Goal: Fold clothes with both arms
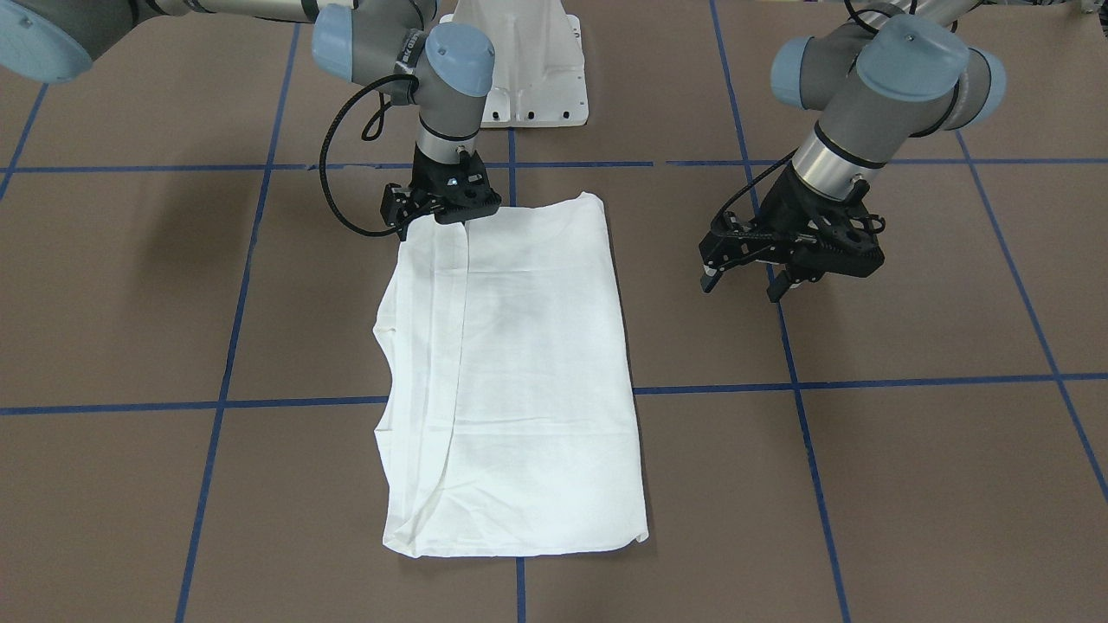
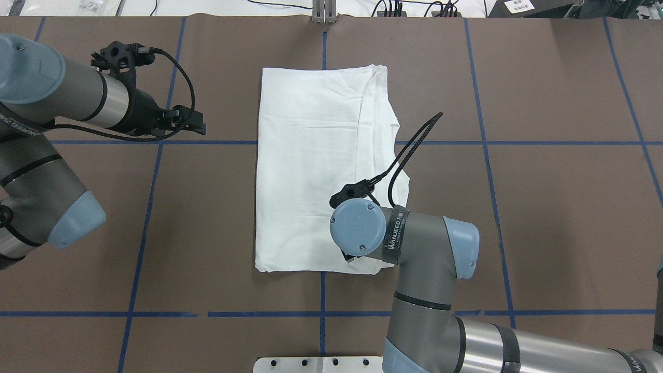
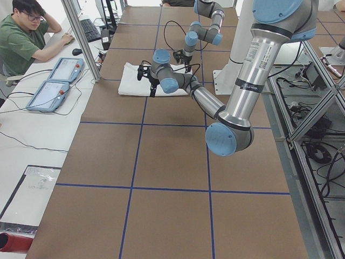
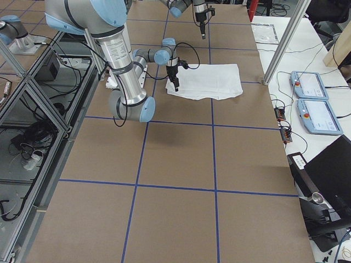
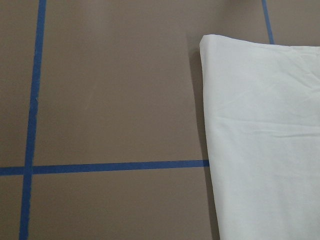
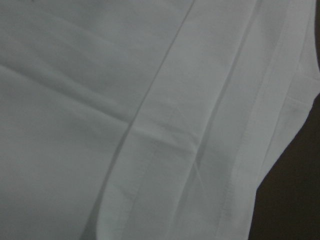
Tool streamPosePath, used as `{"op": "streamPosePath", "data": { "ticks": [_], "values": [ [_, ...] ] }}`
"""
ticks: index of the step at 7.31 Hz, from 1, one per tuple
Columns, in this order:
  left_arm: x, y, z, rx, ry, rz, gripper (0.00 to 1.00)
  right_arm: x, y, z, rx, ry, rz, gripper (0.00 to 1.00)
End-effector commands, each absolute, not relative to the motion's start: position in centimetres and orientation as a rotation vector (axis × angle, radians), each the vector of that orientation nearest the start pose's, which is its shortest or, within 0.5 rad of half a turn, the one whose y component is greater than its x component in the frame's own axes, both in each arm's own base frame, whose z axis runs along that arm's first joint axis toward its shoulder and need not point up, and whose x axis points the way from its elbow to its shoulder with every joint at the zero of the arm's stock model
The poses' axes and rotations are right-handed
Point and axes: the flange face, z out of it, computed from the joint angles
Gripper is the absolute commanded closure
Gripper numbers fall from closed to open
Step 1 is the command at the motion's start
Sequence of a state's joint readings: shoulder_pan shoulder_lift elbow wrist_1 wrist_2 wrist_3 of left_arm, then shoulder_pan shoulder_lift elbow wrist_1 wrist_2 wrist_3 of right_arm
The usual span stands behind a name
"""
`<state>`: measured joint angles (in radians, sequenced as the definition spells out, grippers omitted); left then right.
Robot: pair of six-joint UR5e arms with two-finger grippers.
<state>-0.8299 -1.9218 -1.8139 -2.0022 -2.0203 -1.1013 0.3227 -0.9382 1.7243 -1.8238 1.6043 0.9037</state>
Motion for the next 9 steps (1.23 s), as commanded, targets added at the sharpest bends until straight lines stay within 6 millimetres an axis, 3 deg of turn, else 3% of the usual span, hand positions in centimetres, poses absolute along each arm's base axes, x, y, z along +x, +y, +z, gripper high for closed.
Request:
{"op": "streamPosePath", "data": {
  "ticks": [1,2,3,4,5,6,7,8,9],
  "values": [
    [33.8,-50.3,30.4,0.283,1.047,-0.094,0.0,-58.4,-34.0,26.5,0.226,-0.484,-0.334,0.0],
    [33.9,-50.4,30.2,0.284,1.049,-0.095,0.0,-57.4,-35.0,26.8,0.223,-0.484,-0.319,0.0],
    [34.0,-50.4,29.9,0.284,1.053,-0.095,0.0,-55.9,-35.3,28.2,0.217,-0.474,-0.306,0.0],
    [34.2,-50.3,29.8,0.284,1.054,-0.094,0.0,-53.8,-35.2,30.1,0.212,-0.463,-0.298,0.0],
    [34.1,-50.3,29.4,0.285,1.06,-0.094,0.0,-51.4,-34.7,33.4,0.201,-0.429,-0.293,0.0],
    [34.2,-50.3,29.1,0.285,1.062,-0.093,0.0,-48.9,-34.6,33.6,0.204,-0.439,-0.286,0.0],
    [34.3,-50.4,29.1,0.286,1.063,-0.092,0.0,-46.9,-36.3,31.5,0.226,-0.478,-0.274,0.0],
    [34.3,-50.4,28.9,0.288,1.065,-0.091,0.0,-46.0,-37.6,29.6,0.204,-0.542,-0.259,0.0],
    [34.3,-50.4,29.0,0.288,1.064,-0.091,0.0,-46.5,-38.6,26.8,0.229,-0.578,-0.25,0.0]
  ]
}}
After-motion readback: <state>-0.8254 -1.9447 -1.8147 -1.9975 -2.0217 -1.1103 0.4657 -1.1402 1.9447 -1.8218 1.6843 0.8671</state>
